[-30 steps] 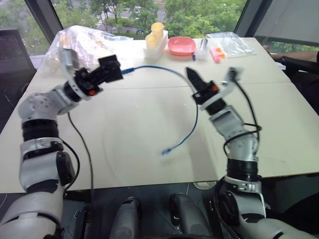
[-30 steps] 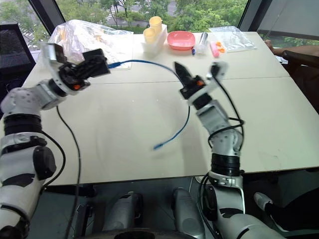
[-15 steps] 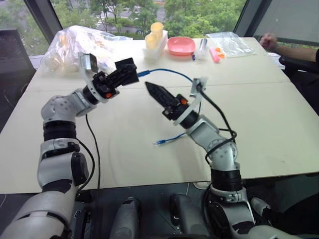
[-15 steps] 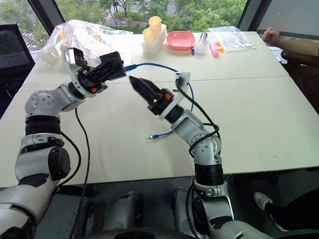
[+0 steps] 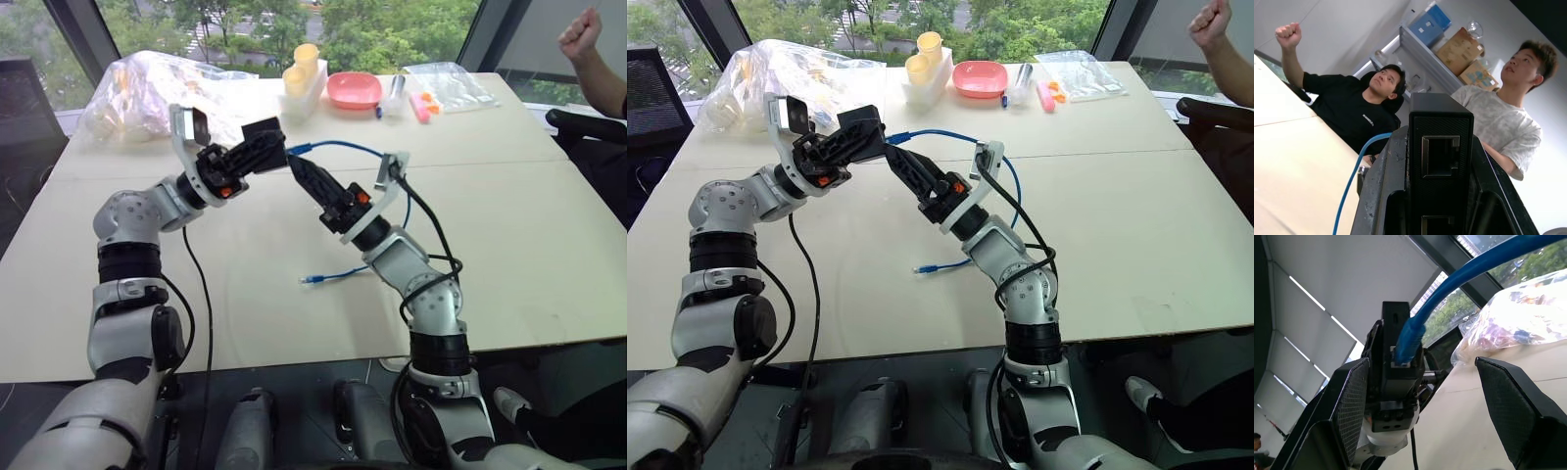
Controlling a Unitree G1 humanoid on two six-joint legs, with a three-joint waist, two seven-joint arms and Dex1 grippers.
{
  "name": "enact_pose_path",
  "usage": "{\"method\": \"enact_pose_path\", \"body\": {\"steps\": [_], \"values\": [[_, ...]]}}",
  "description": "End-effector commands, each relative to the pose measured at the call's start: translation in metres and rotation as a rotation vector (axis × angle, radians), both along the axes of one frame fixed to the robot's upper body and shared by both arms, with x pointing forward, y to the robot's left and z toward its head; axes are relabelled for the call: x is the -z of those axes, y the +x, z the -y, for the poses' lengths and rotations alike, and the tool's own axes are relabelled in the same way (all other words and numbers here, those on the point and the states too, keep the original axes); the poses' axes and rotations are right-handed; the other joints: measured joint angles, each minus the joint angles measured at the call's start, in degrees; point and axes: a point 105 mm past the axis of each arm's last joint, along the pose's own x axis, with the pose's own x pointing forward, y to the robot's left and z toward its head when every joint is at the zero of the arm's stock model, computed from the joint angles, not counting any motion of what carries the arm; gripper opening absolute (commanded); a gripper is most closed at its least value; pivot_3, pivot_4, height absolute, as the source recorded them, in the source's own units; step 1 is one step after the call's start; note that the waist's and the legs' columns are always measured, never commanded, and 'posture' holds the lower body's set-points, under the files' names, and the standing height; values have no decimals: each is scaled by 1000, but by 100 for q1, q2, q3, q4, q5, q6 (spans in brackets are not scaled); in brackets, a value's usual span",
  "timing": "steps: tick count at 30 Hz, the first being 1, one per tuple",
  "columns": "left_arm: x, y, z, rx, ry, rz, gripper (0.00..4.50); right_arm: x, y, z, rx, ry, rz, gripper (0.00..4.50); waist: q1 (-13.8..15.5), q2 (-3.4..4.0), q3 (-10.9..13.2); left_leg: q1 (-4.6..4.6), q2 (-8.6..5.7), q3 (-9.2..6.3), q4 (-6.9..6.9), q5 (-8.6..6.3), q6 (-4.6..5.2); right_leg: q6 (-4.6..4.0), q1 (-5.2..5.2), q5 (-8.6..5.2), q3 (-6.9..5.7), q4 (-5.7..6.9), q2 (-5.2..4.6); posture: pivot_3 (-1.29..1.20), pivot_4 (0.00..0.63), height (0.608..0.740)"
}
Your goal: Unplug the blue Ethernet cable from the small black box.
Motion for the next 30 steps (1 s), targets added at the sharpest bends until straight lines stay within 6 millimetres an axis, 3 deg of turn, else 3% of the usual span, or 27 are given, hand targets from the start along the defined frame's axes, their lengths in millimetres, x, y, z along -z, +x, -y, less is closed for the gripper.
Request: {"method": "enact_pose_path", "body": {"steps": [1,26,29,30], "values": [[-12,-6,-2,12,-25,49,552,-15,-2,-3,-8,37,48,3587,-3,0,0,0,0,0,0,0,0,0,0,0,0,0,0,0,150,740],[-7,-11,5,39,-26,34,552,-13,-2,-10,-24,33,41,3587,0,0,0,0,0,-1,0,0,0,0,0,0,0,0,0,0,150,740],[-7,-10,6,38,-24,32,552,-13,-2,-10,-27,35,43,2711,-1,0,0,0,0,-1,0,0,0,0,0,0,0,0,0,0,150,740],[-7,-10,6,37,-25,31,552,-13,-2,-11,-29,35,45,2206,-2,0,0,0,0,0,0,0,0,0,0,0,0,0,0,0,150,740]]}}
